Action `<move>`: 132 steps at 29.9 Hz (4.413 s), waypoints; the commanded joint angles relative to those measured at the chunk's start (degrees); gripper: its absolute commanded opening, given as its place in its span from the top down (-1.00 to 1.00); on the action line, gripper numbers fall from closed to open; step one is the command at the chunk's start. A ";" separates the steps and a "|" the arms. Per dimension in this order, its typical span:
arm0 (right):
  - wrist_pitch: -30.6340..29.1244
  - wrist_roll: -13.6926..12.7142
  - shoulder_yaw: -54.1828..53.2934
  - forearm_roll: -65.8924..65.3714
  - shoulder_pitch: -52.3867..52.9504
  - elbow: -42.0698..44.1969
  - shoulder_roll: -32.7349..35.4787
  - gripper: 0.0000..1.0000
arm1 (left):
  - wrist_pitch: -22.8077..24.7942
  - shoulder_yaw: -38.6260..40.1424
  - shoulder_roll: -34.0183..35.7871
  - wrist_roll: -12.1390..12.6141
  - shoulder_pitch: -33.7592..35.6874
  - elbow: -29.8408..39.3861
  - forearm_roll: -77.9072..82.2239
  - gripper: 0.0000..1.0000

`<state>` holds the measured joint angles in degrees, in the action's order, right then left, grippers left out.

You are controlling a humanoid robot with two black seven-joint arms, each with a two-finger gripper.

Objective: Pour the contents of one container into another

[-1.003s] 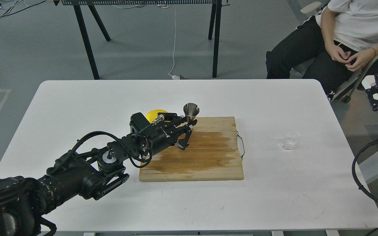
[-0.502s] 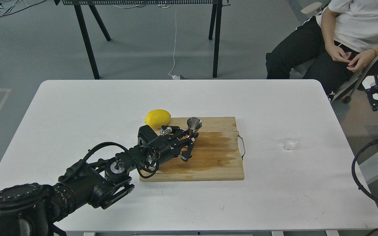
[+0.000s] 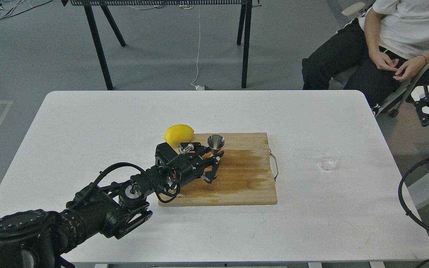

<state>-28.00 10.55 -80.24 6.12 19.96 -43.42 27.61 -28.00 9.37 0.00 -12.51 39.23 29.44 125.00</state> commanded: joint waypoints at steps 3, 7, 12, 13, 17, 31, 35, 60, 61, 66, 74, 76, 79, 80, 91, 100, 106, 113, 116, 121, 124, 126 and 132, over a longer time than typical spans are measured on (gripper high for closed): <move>0.00 0.00 0.00 0.03 0.00 0.00 -0.02 -1.00 | 0.00 -0.31 0.17 -0.23 -0.12 0.44 0.00 -0.30; 0.00 0.00 0.00 0.03 0.00 0.00 -0.10 -1.00 | 0.00 -0.14 1.66 -0.41 -0.21 0.71 0.00 -0.37; 0.00 0.00 0.00 -0.06 -0.18 0.08 -0.10 -1.00 | 0.00 0.30 5.09 -0.59 -0.21 3.86 0.00 -0.47; 0.00 0.00 0.00 0.03 -0.35 0.09 -0.10 -1.00 | 0.00 0.39 6.05 -0.67 -0.21 4.74 0.00 -0.49; 0.00 0.00 0.00 0.03 -0.36 0.17 -0.10 -1.00 | 0.00 0.30 9.57 -0.76 -2.22 7.82 0.00 -0.56; 0.00 0.09 -0.35 0.12 -0.88 0.26 -0.37 -1.00 | 0.00 10.66 27.94 -1.02 -6.89 24.87 0.00 -0.57; 0.00 -0.09 -0.79 0.20 -0.88 0.17 -0.37 -1.00 | 0.00 13.66 30.14 -3.83 -4.78 25.23 -16.49 -0.57; 0.00 -10.62 -0.62 13.74 -14.59 -13.80 0.51 -1.00 | 48.91 34.58 33.84 -12.99 0.23 16.45 -115.22 -1.00; 0.00 -11.76 -0.53 13.74 -14.68 -12.93 0.68 -1.00 | 49.18 34.58 33.84 -11.67 0.23 15.22 -118.64 -1.00; 0.00 -19.67 -0.44 15.14 -14.94 -11.78 0.51 -1.00 | 49.36 34.49 32.17 -9.90 0.23 13.19 -126.75 -1.00; 2.51 -20.04 -0.09 19.01 -21.53 -16.53 -5.02 -0.99 | 49.18 34.32 30.41 -10.08 -0.29 13.01 -127.02 -1.00; 4.52 -20.04 0.00 19.01 -21.80 -16.61 -7.13 -0.99 | 49.18 34.23 30.41 -10.08 -0.38 13.01 -127.02 -1.00; 11.45 -20.04 0.08 19.19 -21.80 -17.40 -9.33 -1.00 | 49.18 34.05 30.50 -10.17 -0.82 13.01 -126.93 -1.00; 14.35 -19.95 -0.09 19.19 -21.80 -18.01 -10.12 -1.00 | 49.18 34.05 30.58 -10.17 -1.26 13.10 -126.93 -1.00; 30.01 -19.42 0.52 18.48 -16.71 -17.85 -13.11 -1.00 | 51.64 33.96 31.20 -10.17 -3.19 13.10 -126.84 -1.00; 32.40 -18.28 3.33 17.43 -10.29 -11.70 -14.60 -1.00 | 51.73 33.96 31.11 -10.25 -3.55 13.01 -126.58 -1.00; 32.04 -17.67 3.95 17.34 -9.76 -10.90 -16.62 -1.00 | 51.73 33.88 31.20 -10.34 -3.46 13.01 -126.58 -1.00; 31.87 -17.66 3.86 17.34 -9.59 -10.11 -16.98 -0.98 | 51.73 33.88 31.38 -10.43 -3.55 13.01 -126.58 -1.00; 31.87 -17.66 3.95 17.25 -8.36 -9.32 -17.33 -0.96 | 51.73 33.88 31.38 -10.43 -3.55 13.01 -126.58 -1.00; 30.73 -17.75 4.04 16.91 -6.51 -5.46 -18.47 -0.93 | 51.73 33.88 31.38 -10.43 -3.63 13.01 -126.58 -1.00; 30.72 -17.75 4.04 16.64 -5.46 -3.88 -19.09 -0.85 | 51.73 33.88 31.38 -10.43 -3.72 13.01 -126.58 -1.00; 30.72 -17.84 4.21 16.64 -4.49 -2.03 -19.26 -0.79 | 51.73 33.96 31.38 -10.43 -3.90 13.01 -126.58 -1.00; 28.80 -17.93 5.62 16.64 -3.17 0.09 -19.88 -0.65 | 51.73 34.05 31.55 -10.52 -3.99 13.01 -126.67 -1.00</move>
<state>1.93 -7.53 -75.19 22.77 16.54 -43.79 8.01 23.73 43.37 31.46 -23.01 35.27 42.45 -1.58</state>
